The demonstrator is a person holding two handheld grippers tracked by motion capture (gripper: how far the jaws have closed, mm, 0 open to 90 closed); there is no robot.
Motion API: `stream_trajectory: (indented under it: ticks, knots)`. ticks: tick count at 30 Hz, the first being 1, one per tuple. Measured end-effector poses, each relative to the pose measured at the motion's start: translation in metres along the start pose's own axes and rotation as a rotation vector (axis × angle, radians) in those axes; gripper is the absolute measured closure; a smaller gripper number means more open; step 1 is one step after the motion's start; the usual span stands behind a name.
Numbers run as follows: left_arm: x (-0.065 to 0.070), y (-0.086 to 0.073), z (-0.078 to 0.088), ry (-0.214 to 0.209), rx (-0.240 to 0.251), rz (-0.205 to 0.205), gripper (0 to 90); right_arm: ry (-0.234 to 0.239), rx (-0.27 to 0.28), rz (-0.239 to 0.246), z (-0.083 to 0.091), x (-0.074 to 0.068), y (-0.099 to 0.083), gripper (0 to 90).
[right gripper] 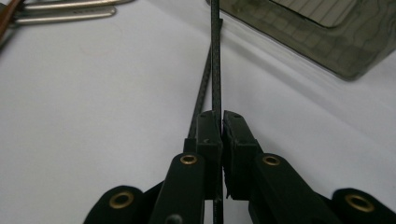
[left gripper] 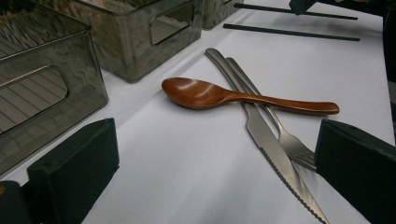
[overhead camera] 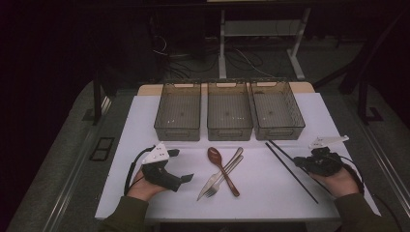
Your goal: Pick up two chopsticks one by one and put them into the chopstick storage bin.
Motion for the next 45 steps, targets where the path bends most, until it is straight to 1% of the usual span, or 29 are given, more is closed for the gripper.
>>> stream_trajectory:
  ticks: [3, 4, 7, 8, 11, 12, 14, 15, 16, 19, 24, 25, 29, 33, 35, 40, 41, 42, 45]
  knots:
    - [0.000, 0.000, -0.001, -0.002, -0.001, 0.001, 0.0, 0.011, 0.005, 0.003, 0.001, -0.001, 0.003, 85.2]
    - [0.001, 0.000, -0.001, -0.002, -0.003, -0.002, 0.0, 0.019, 0.008, 0.007, 0.002, -0.002, 0.006, 85.2]
    - [0.001, 0.000, -0.001, -0.001, -0.005, -0.004, 0.0, 0.023, 0.015, 0.012, 0.003, -0.004, 0.010, 85.1]
    - [0.001, 0.000, -0.001, -0.001, -0.004, -0.003, 0.0, 0.034, 0.022, 0.017, 0.003, -0.005, 0.013, 85.1]
    - [0.001, 0.000, 0.000, 0.000, 0.000, -0.001, 0.0, 0.040, 0.026, 0.014, 0.003, -0.006, 0.015, 85.1]
    - [0.001, 0.000, 0.000, 0.000, -0.001, -0.001, 0.0, 0.049, 0.029, 0.018, 0.002, -0.007, 0.018, 85.1]
    - [0.001, 0.000, -0.001, 0.000, -0.004, -0.002, 0.0, 0.050, 0.032, 0.024, 0.003, -0.007, 0.019, 85.1]
    - [0.001, 0.000, -0.001, -0.001, -0.007, -0.006, 0.0, 0.060, 0.037, 0.018, 0.004, -0.007, 0.023, 85.1]
    - [0.001, 0.000, -0.002, -0.003, -0.007, -0.004, 0.0, 0.060, 0.037, 0.018, 0.004, -0.007, 0.023, 85.1]
    - [0.002, 0.000, -0.003, -0.002, -0.006, -0.002, 0.0, 0.073, 0.049, 0.027, 0.004, -0.009, 0.030, 85.1]
    - [0.001, 0.000, -0.002, -0.004, -0.005, -0.007, 0.0, 0.091, 0.047, 0.044, 0.002, -0.012, 0.037, 85.1]
    - [0.001, 0.000, -0.002, -0.004, -0.005, -0.008, 0.0, 0.097, 0.050, 0.055, 0.001, -0.014, 0.041, 85.1]
    - [0.002, 0.000, -0.003, -0.006, -0.004, -0.001, 0.0, 0.110, 0.057, 0.059, 0.000, -0.015, 0.048, 85.1]
    - [0.003, 0.000, -0.005, -0.009, -0.005, -0.002, 0.0, 0.119, 0.061, 0.076, -0.002, -0.017, 0.056, 85.1]
    - [0.003, 0.000, -0.005, -0.011, -0.011, -0.007, 0.0, 0.126, 0.064, 0.077, -0.002, -0.019, 0.061, 85.1]
    - [0.003, 0.000, -0.005, -0.010, -0.005, -0.005, 0.0, 0.131, 0.081, 0.091, -0.003, -0.022, 0.074, 85.1]
    - [0.003, 0.000, -0.005, -0.010, -0.008, -0.006, 0.0, 0.134, 0.083, 0.106, -0.005, -0.023, 0.080, 85.1]
    - [0.003, 0.000, -0.005, -0.010, -0.010, -0.007, 0.0, 0.134, 0.083, 0.106, -0.005, -0.023, 0.080, 85.1]
    - [0.004, 0.000, -0.005, -0.009, -0.009, -0.006, 0.0, 0.138, 0.085, 0.110, -0.008, -0.027, 0.088, 85.1]
Point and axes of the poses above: each handheld gripper's, and its own axes: z roughly backward along the jaws, y roughly out of its top, x roughly to its right, the point moved 3 cm from there along -z, roughly forward along the jaws, and after that the axes turned 2 degrees about -y, right-handed, at the moved point
